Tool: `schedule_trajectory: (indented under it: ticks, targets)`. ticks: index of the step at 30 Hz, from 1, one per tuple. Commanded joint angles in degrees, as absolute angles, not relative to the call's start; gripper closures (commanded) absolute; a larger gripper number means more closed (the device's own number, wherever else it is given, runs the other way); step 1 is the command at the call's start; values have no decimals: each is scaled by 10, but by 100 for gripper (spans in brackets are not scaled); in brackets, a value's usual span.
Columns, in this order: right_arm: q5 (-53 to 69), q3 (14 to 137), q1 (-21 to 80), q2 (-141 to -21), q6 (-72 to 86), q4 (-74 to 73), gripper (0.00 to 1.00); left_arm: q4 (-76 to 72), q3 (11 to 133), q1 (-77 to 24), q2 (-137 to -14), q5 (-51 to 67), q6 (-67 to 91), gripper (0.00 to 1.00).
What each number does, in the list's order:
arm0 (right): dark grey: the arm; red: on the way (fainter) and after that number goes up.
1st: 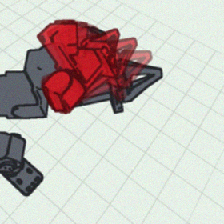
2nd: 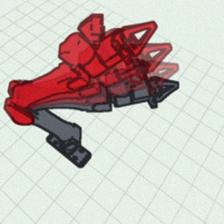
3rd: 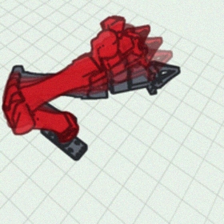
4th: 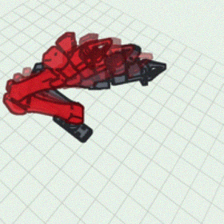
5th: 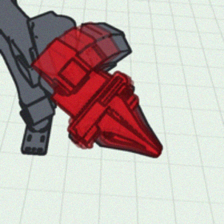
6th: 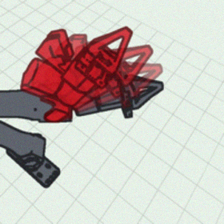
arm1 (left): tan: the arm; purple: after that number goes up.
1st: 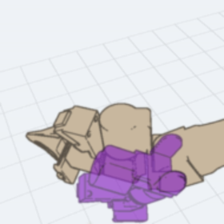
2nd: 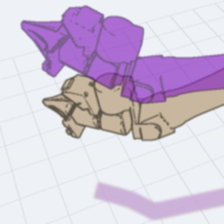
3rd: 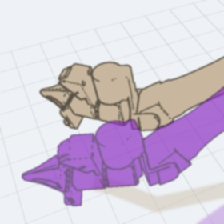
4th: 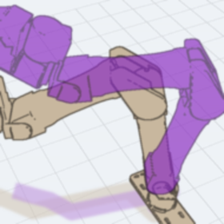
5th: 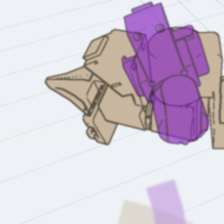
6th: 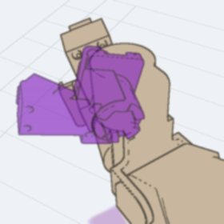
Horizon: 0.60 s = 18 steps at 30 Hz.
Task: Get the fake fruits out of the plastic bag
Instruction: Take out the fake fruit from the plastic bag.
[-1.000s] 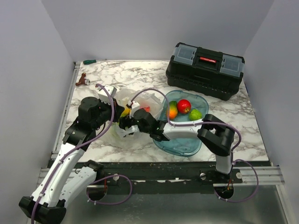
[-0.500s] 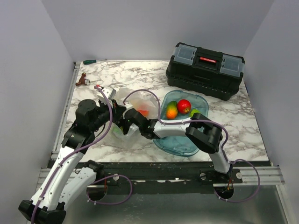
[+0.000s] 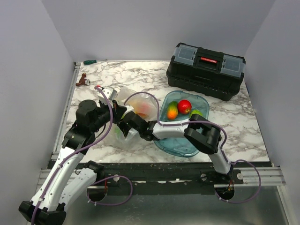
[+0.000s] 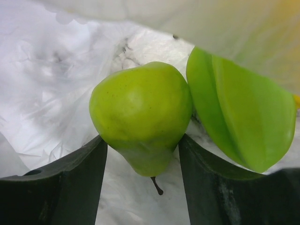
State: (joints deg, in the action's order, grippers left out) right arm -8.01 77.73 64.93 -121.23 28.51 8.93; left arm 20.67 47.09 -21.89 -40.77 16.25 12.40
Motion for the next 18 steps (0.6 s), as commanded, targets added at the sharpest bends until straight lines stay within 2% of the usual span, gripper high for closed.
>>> schedule_trajectory:
  ticks: [1, 10, 18]
  targets:
    - [-104, 761, 653, -1186, 288, 102, 44, 196, 470, -222, -409, 167, 121, 100]
    - [-128, 690, 652, -1104, 295, 148, 74, 201, 471, -223, -413, 159, 121, 100]
    - [-157, 642, 652, -1030, 311, 171, 85, 202, 471, -223, -415, 156, 121, 100]
